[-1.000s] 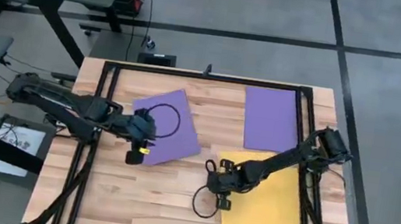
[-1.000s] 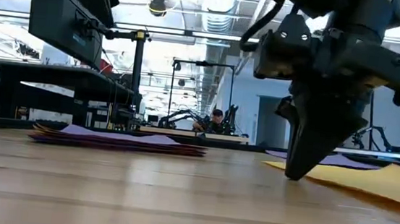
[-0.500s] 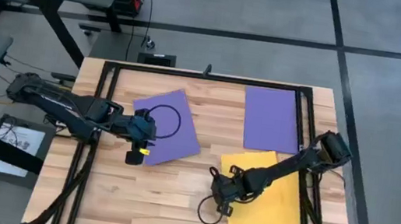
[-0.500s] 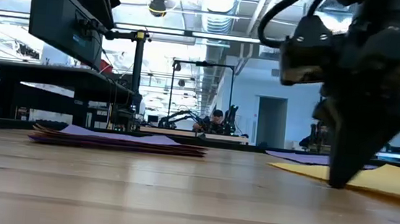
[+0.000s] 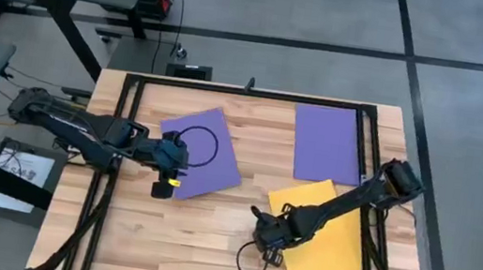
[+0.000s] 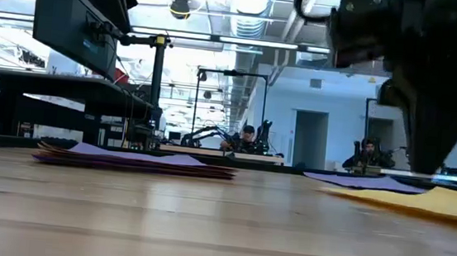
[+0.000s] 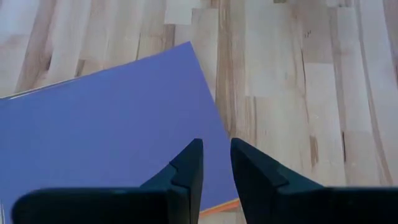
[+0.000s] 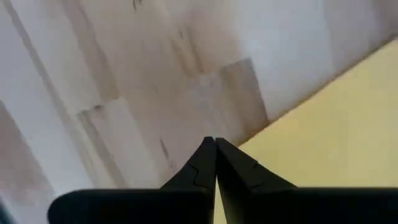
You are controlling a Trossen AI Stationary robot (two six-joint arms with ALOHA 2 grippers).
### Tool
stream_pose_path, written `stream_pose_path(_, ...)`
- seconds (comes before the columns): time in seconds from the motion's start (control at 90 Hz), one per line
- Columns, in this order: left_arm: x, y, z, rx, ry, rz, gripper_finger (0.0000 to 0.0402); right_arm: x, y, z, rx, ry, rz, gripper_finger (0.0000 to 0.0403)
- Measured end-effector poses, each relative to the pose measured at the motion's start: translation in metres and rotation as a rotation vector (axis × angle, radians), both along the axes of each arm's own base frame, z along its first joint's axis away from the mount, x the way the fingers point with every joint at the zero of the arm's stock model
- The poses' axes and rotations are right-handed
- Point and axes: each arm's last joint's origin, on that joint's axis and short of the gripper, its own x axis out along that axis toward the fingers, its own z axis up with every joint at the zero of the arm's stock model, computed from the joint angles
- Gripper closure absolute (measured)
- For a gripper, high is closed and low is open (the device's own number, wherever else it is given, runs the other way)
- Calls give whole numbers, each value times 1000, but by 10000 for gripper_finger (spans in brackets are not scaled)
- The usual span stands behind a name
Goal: Organize paper
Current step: Stack the yellow paper on the bottom right yellow paper
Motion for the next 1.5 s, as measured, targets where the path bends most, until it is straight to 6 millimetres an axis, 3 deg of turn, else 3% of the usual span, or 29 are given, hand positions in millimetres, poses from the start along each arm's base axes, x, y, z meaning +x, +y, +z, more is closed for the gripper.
stream_pose_path(0.256,1,0,1,10,-13,-12,336,3,-67,24,-114,-28,-366,403)
stream_pose_path(0.467,2,0,2,7,-29,-11,336,2,-127,-13,-110,-15,-540,403)
stream_pose_path(0.633,2,0,2,5,-27,-9,336,-7,-149,-36,-99,-11,-611,403)
stream_pose_path(0.811,2,0,2,-3,-27,2,336,-19,-148,-45,-111,65,-608,403)
stream_pose_path(1.211,2,0,2,-9,-30,11,336,-45,-109,-43,-148,269,-656,403)
stream_pose_path(1.378,3,0,3,-3,-43,4,336,-47,-109,-28,-135,182,-676,403)
stream_pose_path(1.5,4,0,3,3,-47,-5,336,-42,-104,-6,-59,2,-599,403)
